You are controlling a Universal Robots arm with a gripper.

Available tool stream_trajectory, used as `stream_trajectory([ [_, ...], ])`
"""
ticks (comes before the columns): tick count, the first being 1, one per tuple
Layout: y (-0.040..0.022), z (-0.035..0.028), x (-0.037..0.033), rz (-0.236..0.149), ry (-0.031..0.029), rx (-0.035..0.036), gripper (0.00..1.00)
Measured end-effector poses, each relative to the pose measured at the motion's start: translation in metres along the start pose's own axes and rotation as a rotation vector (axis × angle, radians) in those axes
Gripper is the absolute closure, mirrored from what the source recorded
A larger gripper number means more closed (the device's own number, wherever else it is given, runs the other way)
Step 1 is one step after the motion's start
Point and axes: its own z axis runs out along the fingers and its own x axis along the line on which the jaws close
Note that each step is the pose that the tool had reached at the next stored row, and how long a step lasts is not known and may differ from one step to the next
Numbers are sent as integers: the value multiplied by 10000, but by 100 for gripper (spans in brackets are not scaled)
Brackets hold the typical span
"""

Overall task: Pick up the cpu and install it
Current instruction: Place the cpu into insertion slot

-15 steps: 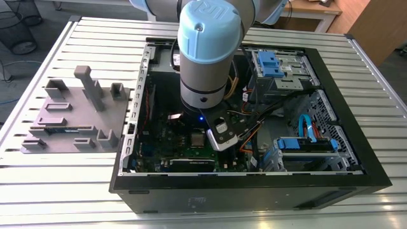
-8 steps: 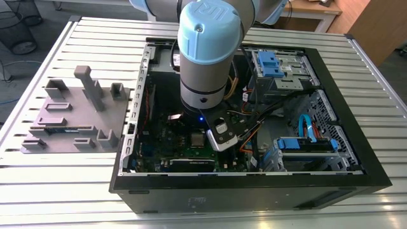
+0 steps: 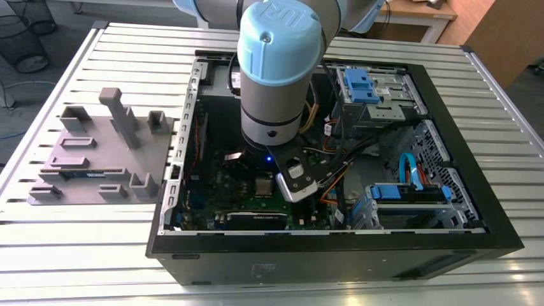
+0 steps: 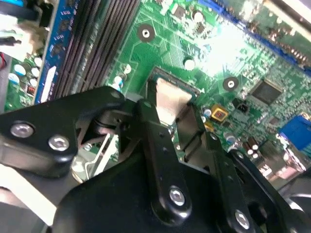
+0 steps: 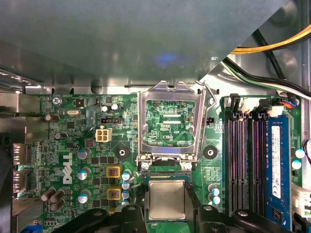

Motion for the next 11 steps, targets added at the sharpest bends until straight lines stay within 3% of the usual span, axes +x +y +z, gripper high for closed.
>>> stream_trajectory([
  [11,1,-4,-1,-1,-3,-4,59],
])
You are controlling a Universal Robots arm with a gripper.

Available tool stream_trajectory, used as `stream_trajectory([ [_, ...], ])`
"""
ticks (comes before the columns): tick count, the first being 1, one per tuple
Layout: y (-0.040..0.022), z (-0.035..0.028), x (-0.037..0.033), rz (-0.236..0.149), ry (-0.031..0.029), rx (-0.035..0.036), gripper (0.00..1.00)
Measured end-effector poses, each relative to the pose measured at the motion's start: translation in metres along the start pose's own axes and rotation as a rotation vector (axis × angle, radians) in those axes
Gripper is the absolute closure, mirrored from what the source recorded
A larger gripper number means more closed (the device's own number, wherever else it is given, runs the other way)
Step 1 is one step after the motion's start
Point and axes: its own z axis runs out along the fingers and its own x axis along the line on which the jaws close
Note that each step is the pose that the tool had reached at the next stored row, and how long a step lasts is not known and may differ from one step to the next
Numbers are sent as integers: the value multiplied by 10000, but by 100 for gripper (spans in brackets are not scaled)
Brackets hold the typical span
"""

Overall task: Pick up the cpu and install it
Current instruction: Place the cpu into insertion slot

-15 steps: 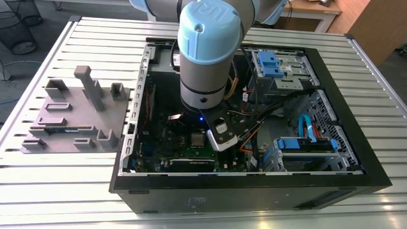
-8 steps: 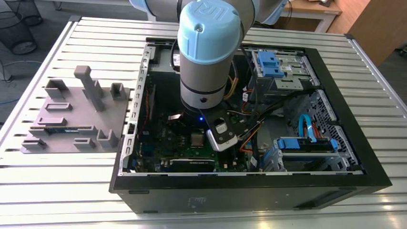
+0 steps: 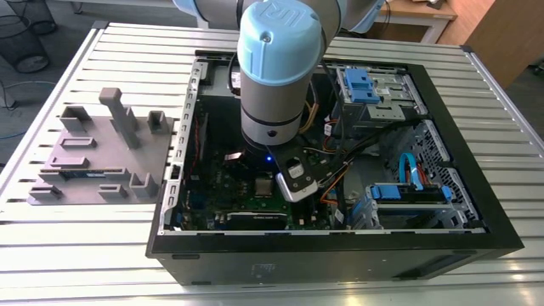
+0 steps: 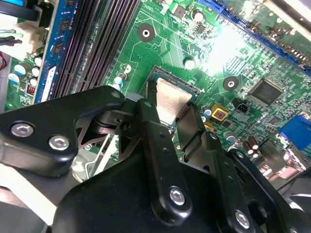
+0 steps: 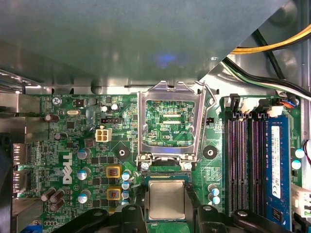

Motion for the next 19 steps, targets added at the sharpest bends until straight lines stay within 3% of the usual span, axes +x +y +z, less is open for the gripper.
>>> stream_trajectory([
  [6,1,-34,0,1,1,2,59],
  [12,0,-33,0,235,-6,9,59],
  [19,1,-30,4,241,-20,-1,59],
])
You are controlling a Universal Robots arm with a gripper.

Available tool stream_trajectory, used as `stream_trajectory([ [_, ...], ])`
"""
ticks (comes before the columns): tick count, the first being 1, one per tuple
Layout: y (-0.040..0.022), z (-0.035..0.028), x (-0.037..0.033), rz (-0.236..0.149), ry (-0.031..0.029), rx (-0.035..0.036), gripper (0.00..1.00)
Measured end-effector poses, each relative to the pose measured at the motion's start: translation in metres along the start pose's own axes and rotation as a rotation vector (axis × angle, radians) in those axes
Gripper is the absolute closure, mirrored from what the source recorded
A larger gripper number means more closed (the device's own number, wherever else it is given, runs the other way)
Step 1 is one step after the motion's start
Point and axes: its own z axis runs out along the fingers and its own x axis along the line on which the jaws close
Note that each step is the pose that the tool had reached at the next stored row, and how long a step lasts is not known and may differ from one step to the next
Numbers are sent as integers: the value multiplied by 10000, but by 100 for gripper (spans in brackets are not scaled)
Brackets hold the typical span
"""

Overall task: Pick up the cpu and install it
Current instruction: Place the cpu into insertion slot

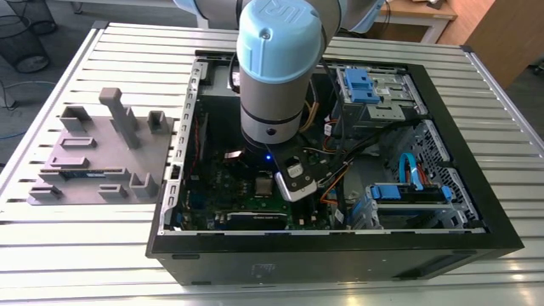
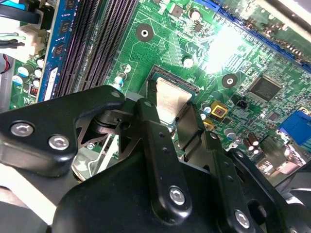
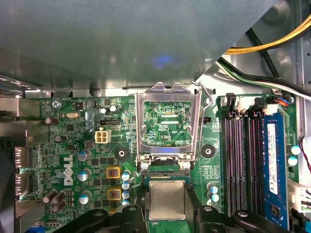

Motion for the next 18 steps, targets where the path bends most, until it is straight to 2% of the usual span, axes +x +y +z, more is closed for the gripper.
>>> stream_trajectory([
  [18,-4,26,6,-136,2,-22,59],
])
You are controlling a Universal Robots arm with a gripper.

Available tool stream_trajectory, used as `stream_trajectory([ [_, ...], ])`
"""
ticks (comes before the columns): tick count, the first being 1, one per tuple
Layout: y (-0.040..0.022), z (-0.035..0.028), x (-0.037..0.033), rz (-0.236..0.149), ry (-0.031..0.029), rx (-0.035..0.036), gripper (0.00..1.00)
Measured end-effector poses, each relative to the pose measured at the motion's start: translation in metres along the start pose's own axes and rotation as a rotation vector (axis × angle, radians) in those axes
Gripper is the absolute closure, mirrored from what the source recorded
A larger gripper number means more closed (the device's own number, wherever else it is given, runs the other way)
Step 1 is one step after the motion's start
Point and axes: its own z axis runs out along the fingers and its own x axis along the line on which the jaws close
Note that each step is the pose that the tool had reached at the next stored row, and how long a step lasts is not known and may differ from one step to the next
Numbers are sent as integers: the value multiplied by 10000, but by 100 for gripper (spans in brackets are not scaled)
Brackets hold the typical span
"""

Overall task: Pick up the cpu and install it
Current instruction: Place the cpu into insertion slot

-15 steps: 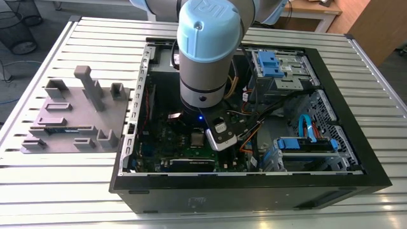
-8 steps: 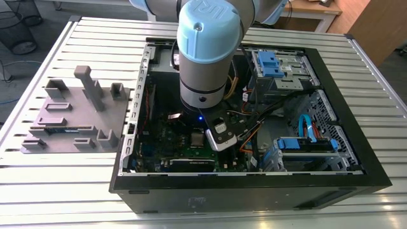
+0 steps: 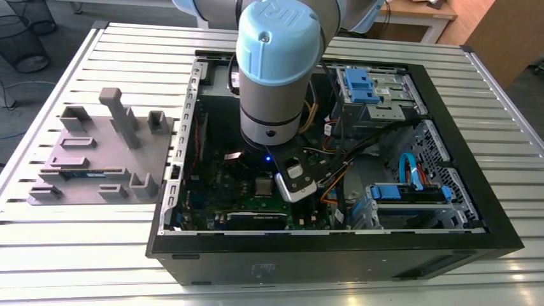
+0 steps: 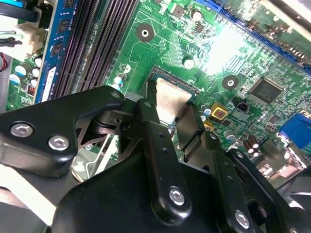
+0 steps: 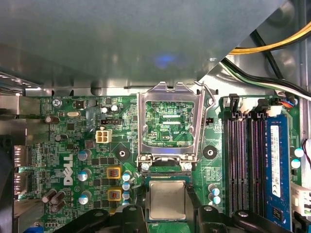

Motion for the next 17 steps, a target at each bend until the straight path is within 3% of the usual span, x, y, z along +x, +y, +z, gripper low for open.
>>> stream_trajectory([
  [17,-16,9,1,0,-1,-1,59],
])
